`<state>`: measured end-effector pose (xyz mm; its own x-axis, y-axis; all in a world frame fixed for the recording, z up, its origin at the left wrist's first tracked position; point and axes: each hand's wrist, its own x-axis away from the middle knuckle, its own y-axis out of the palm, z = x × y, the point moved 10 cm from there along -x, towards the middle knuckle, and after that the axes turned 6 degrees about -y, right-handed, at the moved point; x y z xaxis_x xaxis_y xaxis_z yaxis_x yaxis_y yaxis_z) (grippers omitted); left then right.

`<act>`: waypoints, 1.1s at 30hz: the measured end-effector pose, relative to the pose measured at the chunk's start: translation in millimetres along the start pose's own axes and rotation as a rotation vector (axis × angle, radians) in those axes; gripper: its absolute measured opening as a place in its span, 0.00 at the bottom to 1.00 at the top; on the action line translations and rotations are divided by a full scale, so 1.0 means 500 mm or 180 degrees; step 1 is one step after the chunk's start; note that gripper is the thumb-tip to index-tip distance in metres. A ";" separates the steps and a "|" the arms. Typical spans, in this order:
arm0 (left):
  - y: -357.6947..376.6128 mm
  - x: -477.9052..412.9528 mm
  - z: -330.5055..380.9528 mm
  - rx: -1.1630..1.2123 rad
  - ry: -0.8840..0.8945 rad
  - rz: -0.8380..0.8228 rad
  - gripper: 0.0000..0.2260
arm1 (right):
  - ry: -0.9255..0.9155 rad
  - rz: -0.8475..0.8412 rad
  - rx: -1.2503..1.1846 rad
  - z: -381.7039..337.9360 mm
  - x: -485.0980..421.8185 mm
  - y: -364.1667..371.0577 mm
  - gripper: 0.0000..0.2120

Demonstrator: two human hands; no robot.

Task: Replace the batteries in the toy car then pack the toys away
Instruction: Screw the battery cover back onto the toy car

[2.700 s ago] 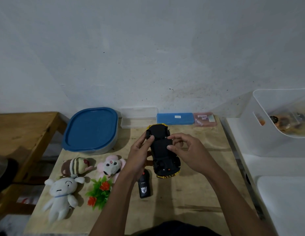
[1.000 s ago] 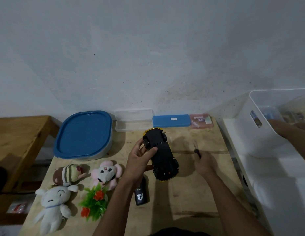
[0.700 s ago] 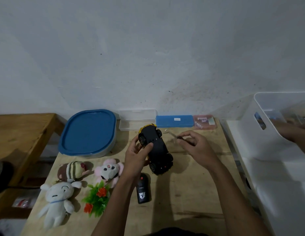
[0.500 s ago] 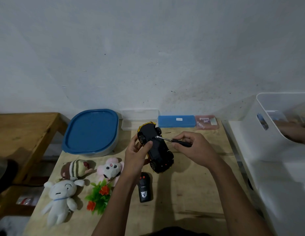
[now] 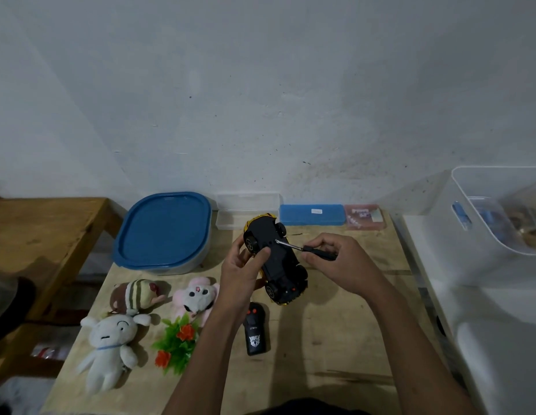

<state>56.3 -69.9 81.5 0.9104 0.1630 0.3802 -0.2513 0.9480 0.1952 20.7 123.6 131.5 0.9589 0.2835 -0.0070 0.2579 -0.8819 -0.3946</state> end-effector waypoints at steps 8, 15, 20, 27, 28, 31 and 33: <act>-0.001 0.003 0.002 -0.0016 0.0018 -0.0011 0.21 | 0.0080 0.0022 0.0040 -0.002 0.001 0.000 0.04; -0.002 0.006 0.007 -0.0108 0.0117 0.0012 0.22 | 0.0189 -0.0027 0.0408 -0.014 0.000 -0.009 0.02; 0.008 0.012 0.015 -0.0175 0.0220 -0.0047 0.20 | 0.0358 -0.0079 0.0964 -0.031 -0.006 -0.020 0.06; 0.022 0.020 0.024 -0.0354 0.0324 -0.0139 0.22 | 0.0580 -0.0196 0.1369 -0.039 -0.004 -0.024 0.07; 0.021 0.021 0.025 -0.0353 0.0333 -0.0131 0.22 | 0.0622 -0.0244 0.1329 -0.037 -0.003 -0.021 0.08; 0.019 0.021 0.030 -0.0376 0.0349 -0.0106 0.22 | 0.0666 -0.0399 0.1207 -0.032 0.003 -0.012 0.08; 0.018 0.023 0.032 -0.0379 0.0355 -0.0104 0.22 | 0.0611 -0.0379 0.1169 -0.037 0.005 -0.017 0.07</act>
<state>59.1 -63.7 102.3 0.9500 0.1545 0.2714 -0.1861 0.9780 0.0947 23.2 124.9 151.7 0.9386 0.2693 0.2157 0.3421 -0.6449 -0.6834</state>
